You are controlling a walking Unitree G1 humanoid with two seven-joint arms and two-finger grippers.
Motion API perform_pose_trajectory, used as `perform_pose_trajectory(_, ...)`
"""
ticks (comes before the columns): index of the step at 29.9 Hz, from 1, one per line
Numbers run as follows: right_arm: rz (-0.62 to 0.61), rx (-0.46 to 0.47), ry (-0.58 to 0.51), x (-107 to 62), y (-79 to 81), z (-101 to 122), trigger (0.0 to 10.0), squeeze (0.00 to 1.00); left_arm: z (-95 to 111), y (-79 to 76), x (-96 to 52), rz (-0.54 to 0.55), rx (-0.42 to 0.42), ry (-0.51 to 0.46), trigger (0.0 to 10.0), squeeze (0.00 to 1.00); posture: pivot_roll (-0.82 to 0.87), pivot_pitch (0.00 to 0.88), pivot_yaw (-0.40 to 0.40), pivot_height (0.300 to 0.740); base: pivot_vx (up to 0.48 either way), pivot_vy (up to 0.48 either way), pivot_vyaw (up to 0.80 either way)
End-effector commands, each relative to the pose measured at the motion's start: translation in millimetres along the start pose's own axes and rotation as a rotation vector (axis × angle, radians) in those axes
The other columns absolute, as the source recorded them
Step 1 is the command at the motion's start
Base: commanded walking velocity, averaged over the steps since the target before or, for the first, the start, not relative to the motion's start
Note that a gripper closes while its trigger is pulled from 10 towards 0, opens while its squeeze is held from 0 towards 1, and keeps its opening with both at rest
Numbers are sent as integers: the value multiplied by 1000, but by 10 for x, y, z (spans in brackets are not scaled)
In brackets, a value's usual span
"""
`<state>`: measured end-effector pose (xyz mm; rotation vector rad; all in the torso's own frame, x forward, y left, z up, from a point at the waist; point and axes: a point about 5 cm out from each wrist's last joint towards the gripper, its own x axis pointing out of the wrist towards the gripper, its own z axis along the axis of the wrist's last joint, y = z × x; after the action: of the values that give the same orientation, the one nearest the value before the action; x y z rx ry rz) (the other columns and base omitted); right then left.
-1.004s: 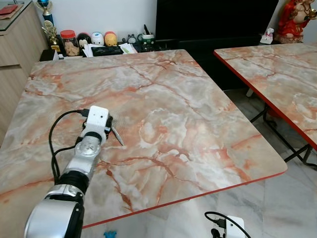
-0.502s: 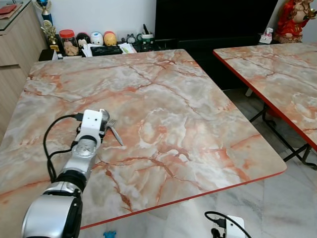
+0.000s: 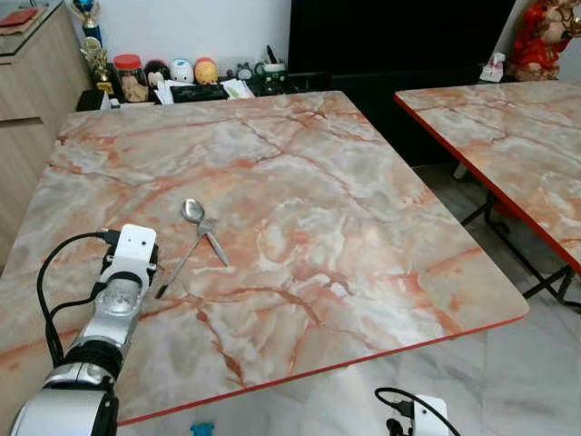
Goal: Setting the table
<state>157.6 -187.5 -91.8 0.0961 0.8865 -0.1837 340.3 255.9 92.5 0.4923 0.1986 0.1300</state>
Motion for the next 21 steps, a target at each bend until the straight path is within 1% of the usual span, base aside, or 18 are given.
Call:
perform_pose_trajectory(1,-6,-1,9,-2,-14,-13,10000,0,-53,-22,-67,-71,42,-17,10000,0,103,0,-69,740,0,0,0)
perform_pose_trajectory(4,-6,-2,9,-2,-13,-13,10000,0,-73,-5,-108,-99,54,-27,10000,0,108,3,-71,740,0,0,0)
perform_pose_trajectory(6,-2,-5,10,-1,-12,-11,10000,0,-116,15,-200,-173,85,-34,10000,0,115,5,-74,740,0,0,0)
perform_pose_trajectory(7,-2,-5,10,-1,-12,-11,10000,0,-116,15,-200,-173,85,-34,10000,0,115,5,-74,740,0,0,0)
perform_pose_trajectory(9,0,-7,10,-1,-12,-9,10000,0,-123,15,-285,-245,100,-44,10000,0,118,6,-75,740,0,0,0)
perform_pose_trajectory(11,1,-8,10,0,-12,-9,10000,0,-111,16,-322,-272,97,-52,10000,0,118,6,-75,740,0,0,0)
perform_pose_trajectory(14,2,-8,9,1,-10,-5,10000,0,-54,30,-351,-299,90,-75,10000,0,120,7,-76,740,0,0,0)
perform_pose_trajectory(18,3,-9,9,1,-8,-4,10000,0,27,25,-356,-322,80,-99,10000,0,120,5,-76,740,0,0,0)
perform_pose_trajectory(21,2,-8,10,2,-8,-3,10000,0,168,-56,-370,-363,58,-136,10000,0,117,3,-75,740,0,0,0)
